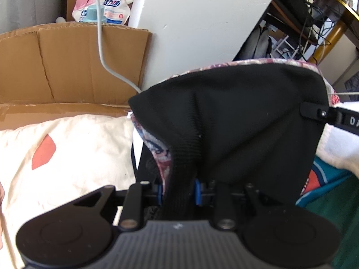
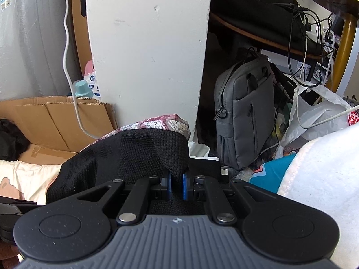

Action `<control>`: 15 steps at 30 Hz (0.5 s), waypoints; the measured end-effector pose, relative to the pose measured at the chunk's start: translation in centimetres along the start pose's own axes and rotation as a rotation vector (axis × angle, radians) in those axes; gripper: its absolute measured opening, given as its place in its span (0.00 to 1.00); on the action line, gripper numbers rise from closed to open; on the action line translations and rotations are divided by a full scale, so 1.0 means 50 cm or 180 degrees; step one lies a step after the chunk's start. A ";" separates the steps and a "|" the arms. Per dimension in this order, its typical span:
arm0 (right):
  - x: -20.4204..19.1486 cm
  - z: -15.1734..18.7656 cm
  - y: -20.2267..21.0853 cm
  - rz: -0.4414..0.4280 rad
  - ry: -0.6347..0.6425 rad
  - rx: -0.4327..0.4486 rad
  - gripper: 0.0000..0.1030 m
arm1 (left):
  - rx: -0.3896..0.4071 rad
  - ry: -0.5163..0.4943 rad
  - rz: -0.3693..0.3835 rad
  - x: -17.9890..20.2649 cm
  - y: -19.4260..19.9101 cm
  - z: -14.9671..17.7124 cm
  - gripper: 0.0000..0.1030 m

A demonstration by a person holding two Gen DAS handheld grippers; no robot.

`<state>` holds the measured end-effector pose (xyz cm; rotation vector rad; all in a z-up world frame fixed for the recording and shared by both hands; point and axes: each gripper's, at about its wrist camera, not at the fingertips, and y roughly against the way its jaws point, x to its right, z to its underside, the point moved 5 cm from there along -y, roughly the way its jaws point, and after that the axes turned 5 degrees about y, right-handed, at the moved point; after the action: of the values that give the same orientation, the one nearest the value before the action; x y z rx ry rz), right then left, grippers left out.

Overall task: Fold clothes
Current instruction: 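Carry the held shorts toward the bed edge beside the white wall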

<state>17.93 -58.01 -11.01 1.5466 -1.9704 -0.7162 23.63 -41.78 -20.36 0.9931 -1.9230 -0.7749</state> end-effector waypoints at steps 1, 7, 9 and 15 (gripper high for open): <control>0.004 -0.002 -0.009 0.0009 0.0007 -0.0001 0.09 | 0.0001 0.0036 0.0031 -0.004 -0.008 -0.003 0.27; 0.014 -0.010 -0.056 -0.0016 0.0069 -0.0028 0.09 | 0.0004 0.0036 0.0045 -0.014 -0.038 -0.010 0.27; 0.016 -0.010 -0.073 -0.0012 0.0063 -0.0034 0.09 | -0.0032 0.0035 0.0067 -0.017 -0.055 -0.025 0.27; 0.039 -0.009 -0.140 -0.0010 -0.0073 -0.0057 0.10 | -0.0071 0.0048 0.0154 -0.033 -0.107 -0.039 0.28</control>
<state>22.69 -61.39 -15.38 1.5377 -1.9734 -0.7540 27.78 -43.33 -24.33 0.9328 -1.9145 -0.7576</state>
